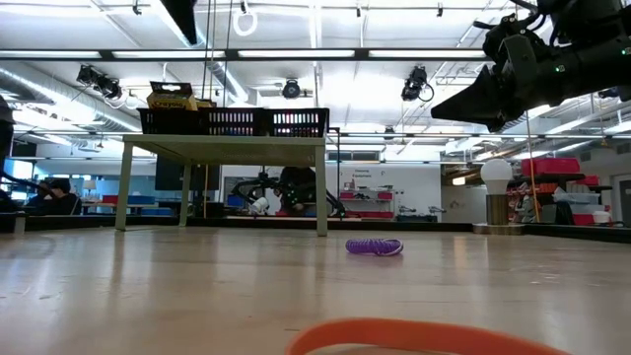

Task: Pick & Place Office Desk Supplies
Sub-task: Put the crayon box into the left black bin on the shelf

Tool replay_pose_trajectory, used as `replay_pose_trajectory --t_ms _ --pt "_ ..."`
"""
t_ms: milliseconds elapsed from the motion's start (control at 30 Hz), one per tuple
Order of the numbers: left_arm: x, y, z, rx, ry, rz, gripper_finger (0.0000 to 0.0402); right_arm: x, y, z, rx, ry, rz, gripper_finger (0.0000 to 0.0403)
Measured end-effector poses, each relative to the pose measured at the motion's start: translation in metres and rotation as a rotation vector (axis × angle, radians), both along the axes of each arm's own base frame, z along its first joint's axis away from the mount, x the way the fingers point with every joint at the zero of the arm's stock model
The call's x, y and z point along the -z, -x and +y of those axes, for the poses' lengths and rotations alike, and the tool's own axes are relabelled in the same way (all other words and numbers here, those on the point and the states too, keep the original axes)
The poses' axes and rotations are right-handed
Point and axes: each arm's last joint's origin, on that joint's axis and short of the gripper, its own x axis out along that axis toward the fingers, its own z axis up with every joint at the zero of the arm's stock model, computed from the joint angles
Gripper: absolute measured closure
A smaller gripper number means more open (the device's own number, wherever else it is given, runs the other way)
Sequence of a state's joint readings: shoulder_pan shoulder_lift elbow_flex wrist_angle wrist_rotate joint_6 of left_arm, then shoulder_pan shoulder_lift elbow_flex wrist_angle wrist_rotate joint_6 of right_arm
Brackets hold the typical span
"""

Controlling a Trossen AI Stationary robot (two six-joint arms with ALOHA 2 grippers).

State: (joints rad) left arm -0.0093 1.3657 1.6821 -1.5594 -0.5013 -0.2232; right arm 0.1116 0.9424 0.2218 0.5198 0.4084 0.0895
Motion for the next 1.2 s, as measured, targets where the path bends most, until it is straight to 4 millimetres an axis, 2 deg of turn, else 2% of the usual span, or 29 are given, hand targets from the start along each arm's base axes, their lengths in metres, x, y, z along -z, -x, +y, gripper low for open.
replay_pose_trajectory --t_ms 100,200,300,433,700,867,1200 --pt "0.020 0.000 -0.004 0.042 -0.021 0.084 0.0353 0.000 0.000 0.000 0.000 0.000 0.000 0.0390" --pt "0.042 0.014 0.002 -0.006 -0.012 0.153 0.0380 0.000 0.000 0.000 0.000 0.000 0.000 0.0390" --pt "0.052 0.029 0.004 -0.042 -0.013 0.116 0.0394 0.000 0.000 0.000 0.000 0.000 -0.001 0.0390" --pt "0.064 0.037 0.005 -0.052 -0.003 0.100 0.0395 -0.001 0.000 0.000 -0.002 0.007 -0.006 0.0390" --pt "0.088 0.035 0.015 -0.075 -0.047 0.163 0.0395 -0.002 0.000 0.000 -0.001 0.007 -0.013 0.0390" --pt "0.088 0.035 0.022 -0.113 -0.105 0.159 0.0395 -0.002 0.000 0.000 -0.001 0.005 -0.014 0.0390" --pt "0.085 0.036 0.025 -0.146 -0.236 0.166 0.0395 -0.002 0.000 0.000 -0.001 0.006 -0.014 0.0390"
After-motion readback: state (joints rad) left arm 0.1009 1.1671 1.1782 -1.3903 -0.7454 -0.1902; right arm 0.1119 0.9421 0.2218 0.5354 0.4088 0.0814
